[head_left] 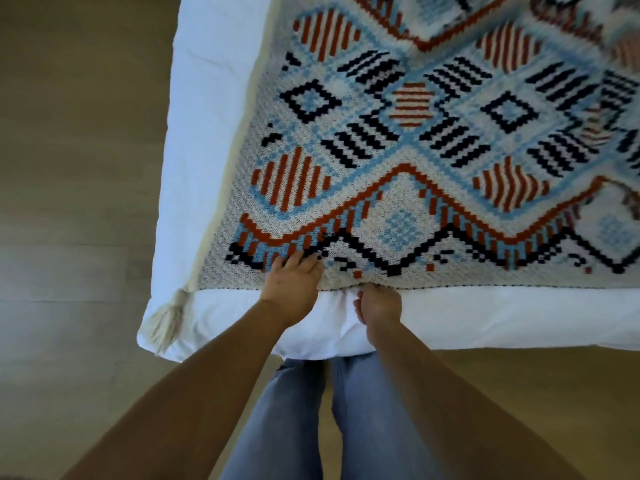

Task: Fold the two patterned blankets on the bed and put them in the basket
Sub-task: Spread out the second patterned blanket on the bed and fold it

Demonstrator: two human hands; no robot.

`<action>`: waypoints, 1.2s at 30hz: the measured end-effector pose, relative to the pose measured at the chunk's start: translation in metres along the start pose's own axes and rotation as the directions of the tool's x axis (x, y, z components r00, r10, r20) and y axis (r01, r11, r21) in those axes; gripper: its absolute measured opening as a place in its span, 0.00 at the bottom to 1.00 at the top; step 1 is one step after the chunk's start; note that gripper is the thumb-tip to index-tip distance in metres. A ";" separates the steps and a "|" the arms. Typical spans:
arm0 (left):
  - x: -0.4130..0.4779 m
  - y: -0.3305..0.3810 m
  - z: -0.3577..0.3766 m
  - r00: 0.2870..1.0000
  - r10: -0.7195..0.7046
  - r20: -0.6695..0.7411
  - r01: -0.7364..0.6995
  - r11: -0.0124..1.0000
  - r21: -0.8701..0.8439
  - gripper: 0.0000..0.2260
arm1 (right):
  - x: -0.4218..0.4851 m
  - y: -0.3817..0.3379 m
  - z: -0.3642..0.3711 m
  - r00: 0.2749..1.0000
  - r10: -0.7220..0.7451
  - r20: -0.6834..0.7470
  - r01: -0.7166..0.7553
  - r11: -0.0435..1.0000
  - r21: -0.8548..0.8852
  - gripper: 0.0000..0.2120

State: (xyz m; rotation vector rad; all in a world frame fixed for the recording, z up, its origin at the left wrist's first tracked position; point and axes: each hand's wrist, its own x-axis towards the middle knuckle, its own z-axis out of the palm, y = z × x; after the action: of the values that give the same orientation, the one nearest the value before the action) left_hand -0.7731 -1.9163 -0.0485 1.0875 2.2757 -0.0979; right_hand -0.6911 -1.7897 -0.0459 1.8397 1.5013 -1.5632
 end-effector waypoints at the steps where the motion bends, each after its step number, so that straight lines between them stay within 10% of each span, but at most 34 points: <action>1: 0.005 -0.005 -0.009 1.000 -0.009 -0.017 0.009 1.000 0.001 0.24 | -0.003 -0.012 0.002 0.993 -0.114 -0.026 0.112 0.991 -0.072 0.17; 9: 0.073 -0.035 -0.096 0.984 -0.079 -0.162 0.082 0.997 0.013 0.25 | 0.015 -0.138 0.018 0.766 -0.640 0.065 0.607 0.686 -0.401 0.09; 19: 0.215 -0.096 -0.194 0.965 -0.199 -0.170 0.199 0.980 -0.021 0.23 | 0.100 -0.293 0.043 0.561 -0.793 0.236 0.681 0.281 -0.676 0.18; 36: 0.399 -0.237 -0.295 0.919 -0.034 -0.392 0.108 0.979 0.170 0.30 | 0.192 -0.412 0.120 0.515 -0.822 0.242 0.707 0.247 -0.662 0.29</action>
State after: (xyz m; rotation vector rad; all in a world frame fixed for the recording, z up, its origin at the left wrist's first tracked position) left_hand -1.2812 -1.7076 -0.0736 1.2066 2.7082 -0.1412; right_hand -1.1243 -1.6146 -0.0982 0.7158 2.8497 -0.7774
